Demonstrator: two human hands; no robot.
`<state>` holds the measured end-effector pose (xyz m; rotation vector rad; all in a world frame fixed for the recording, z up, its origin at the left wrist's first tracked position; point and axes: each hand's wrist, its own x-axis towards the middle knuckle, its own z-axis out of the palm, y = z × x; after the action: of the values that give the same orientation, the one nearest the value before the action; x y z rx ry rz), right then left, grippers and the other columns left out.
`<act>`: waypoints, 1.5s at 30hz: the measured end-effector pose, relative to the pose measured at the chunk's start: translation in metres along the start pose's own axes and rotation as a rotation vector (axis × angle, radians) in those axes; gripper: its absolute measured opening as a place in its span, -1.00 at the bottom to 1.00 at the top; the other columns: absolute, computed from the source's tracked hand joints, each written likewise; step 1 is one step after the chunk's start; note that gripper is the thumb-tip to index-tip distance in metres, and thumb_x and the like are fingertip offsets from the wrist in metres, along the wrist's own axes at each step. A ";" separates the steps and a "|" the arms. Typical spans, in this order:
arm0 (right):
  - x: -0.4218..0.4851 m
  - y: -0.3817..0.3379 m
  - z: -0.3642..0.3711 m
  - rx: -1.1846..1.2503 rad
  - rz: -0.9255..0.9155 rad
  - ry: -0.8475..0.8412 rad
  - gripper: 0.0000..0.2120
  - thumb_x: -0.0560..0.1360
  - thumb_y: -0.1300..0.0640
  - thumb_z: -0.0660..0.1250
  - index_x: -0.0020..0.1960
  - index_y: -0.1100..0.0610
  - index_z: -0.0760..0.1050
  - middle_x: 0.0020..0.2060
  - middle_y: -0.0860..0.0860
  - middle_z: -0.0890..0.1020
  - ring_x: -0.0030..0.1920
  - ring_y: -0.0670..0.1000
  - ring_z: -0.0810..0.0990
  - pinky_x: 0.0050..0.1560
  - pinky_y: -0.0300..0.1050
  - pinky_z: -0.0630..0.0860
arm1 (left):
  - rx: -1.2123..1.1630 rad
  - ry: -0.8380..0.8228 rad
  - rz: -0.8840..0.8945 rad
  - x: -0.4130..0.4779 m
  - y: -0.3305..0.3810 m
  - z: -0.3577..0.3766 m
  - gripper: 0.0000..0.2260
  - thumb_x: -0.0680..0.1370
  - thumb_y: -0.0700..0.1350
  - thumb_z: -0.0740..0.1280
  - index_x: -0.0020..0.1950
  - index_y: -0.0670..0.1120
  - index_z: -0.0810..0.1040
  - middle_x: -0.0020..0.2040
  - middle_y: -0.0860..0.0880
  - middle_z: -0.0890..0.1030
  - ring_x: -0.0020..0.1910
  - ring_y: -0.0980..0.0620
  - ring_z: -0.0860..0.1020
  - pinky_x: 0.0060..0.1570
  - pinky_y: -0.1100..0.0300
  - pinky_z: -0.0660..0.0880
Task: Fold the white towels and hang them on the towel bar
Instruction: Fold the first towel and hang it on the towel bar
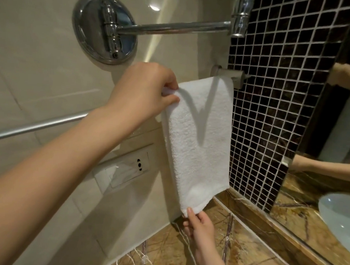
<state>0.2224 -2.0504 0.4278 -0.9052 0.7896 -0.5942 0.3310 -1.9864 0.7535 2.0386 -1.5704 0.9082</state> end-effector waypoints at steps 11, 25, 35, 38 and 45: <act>0.011 -0.004 -0.002 0.041 -0.006 0.010 -0.85 0.52 0.17 0.34 -0.03 0.27 0.55 -0.32 0.07 0.55 -0.38 -0.09 0.49 -0.45 -0.35 0.45 | 0.023 0.009 0.022 0.005 0.004 0.013 -0.78 0.48 -0.04 0.39 0.08 -0.08 0.64 -0.04 -0.09 0.67 -0.01 -0.12 0.57 -0.16 0.16 0.33; 0.020 -0.010 -0.010 0.010 -0.015 0.026 -0.86 0.53 0.15 0.34 -0.05 0.24 0.56 -0.29 0.05 0.58 -0.33 -0.08 0.52 -0.35 -0.31 0.51 | 0.061 -0.025 -0.005 0.016 0.010 0.021 -0.75 0.48 -0.01 0.38 0.11 -0.06 0.62 0.04 -0.08 0.65 0.03 -0.12 0.56 0.00 0.00 0.48; -0.015 -0.083 -0.026 -1.153 -0.047 0.028 -0.74 0.49 -0.12 0.34 -0.07 0.08 0.56 -0.24 -0.09 0.63 -0.27 -0.12 0.59 -0.08 -0.13 0.55 | 0.010 -0.146 -0.018 -0.002 0.010 0.010 -0.56 0.43 0.04 0.42 0.28 -0.04 0.52 0.12 -0.10 0.60 0.13 -0.15 0.52 0.00 0.01 0.47; -0.046 -0.144 -0.019 -1.370 -0.313 0.205 -0.59 0.47 -0.20 0.33 0.19 0.03 0.52 0.04 -0.06 0.63 0.00 -0.05 0.60 -0.02 -0.11 0.55 | -0.018 -0.153 0.007 -0.017 0.013 -0.003 -0.48 0.39 0.08 0.45 0.29 -0.07 0.50 0.16 -0.11 0.57 0.14 -0.18 0.52 0.02 -0.07 0.48; -0.124 -0.221 0.010 -1.527 -0.902 0.385 -0.26 0.42 -0.28 0.32 0.48 0.04 0.22 0.35 -0.01 0.44 0.35 0.02 0.40 0.33 0.07 0.39 | -0.179 -0.154 0.018 -0.081 0.022 -0.026 -0.31 0.32 0.05 0.53 0.39 -0.08 0.41 0.39 -0.11 0.43 0.37 -0.13 0.38 0.29 -0.12 0.37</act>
<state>0.1310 -2.0640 0.6642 -2.6890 1.1517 -0.9338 0.2908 -1.9194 0.7128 2.0099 -1.6872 0.6037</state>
